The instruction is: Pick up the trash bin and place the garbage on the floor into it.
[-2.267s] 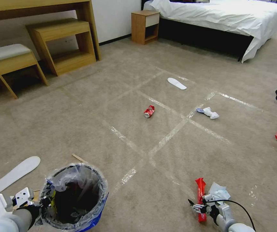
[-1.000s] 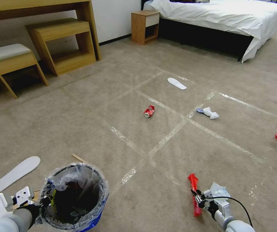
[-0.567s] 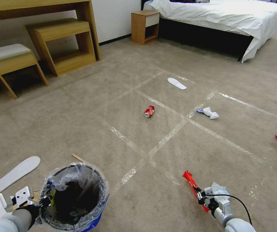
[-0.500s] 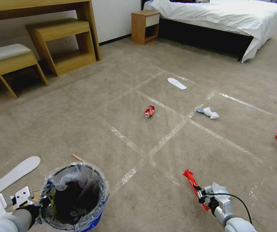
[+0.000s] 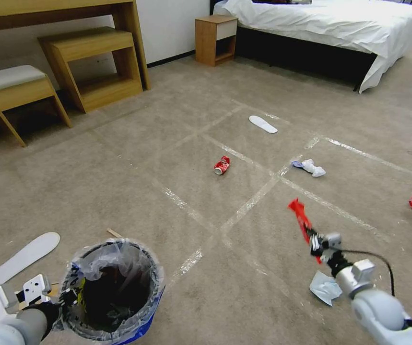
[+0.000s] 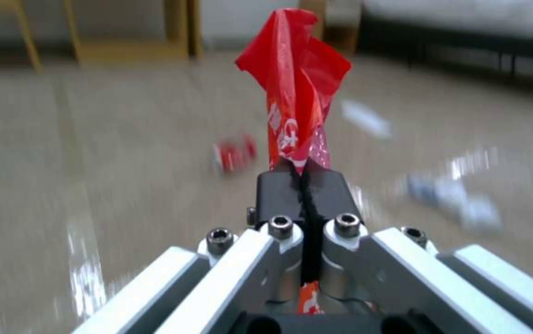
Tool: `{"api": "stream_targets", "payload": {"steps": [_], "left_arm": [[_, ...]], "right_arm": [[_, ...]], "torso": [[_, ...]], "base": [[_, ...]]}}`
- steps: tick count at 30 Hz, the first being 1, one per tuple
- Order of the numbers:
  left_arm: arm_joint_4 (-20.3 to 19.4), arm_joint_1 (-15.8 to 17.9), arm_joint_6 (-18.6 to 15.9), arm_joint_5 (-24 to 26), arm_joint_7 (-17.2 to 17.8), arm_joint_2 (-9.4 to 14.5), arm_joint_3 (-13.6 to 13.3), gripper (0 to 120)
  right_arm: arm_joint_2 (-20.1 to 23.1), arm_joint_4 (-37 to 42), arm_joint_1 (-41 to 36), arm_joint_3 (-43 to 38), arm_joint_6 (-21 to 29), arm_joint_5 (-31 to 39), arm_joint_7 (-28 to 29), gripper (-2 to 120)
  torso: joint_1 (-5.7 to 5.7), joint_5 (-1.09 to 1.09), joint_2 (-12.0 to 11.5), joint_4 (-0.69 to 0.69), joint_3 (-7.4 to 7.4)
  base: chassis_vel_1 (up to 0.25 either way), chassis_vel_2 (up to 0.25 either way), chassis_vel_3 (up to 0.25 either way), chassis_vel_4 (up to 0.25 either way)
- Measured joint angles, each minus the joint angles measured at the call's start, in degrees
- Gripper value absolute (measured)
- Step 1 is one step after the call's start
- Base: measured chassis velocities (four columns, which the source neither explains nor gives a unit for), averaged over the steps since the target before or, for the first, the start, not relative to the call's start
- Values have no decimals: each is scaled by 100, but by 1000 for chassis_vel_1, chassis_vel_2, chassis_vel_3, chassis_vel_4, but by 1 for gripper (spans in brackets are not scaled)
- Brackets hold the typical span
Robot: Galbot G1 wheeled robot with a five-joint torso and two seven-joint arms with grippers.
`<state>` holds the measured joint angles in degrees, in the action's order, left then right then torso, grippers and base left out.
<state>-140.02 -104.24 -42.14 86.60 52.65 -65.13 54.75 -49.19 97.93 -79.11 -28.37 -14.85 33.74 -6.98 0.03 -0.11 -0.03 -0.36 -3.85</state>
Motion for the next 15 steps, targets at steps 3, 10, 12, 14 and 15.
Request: {"api": "stream_targets", "payload": {"steps": [3,10,12,14,15], "left_arm": [[-12,6,0,43,9,9,17,0],[-28,74,0,69,19,-43,-25,0],[-33,95,0,87,19,-64,-42,0],[-35,108,0,95,19,-73,-46,0],[-34,113,0,101,20,-81,-49,0]], "right_arm": [[70,401,16,-172,-152,299,-247,0],[493,1562,42,-388,-419,1592,-1211,0],[686,2051,-12,-352,-402,1959,-1676,0],[787,2281,-45,-268,-370,2080,-1875,0],[845,2416,-53,-195,-344,2148,-2000,0]], "torso": [[0,2,0,0,0],[0,-6,0,-1,0],[0,2,0,1,0],[0,0,0,0,0],[0,-2,0,0,0]], "base": [[0,0,0,0],[0,0,0,0],[0,0,0,0],[0,0,0,0],[0,0,0,0]]}}
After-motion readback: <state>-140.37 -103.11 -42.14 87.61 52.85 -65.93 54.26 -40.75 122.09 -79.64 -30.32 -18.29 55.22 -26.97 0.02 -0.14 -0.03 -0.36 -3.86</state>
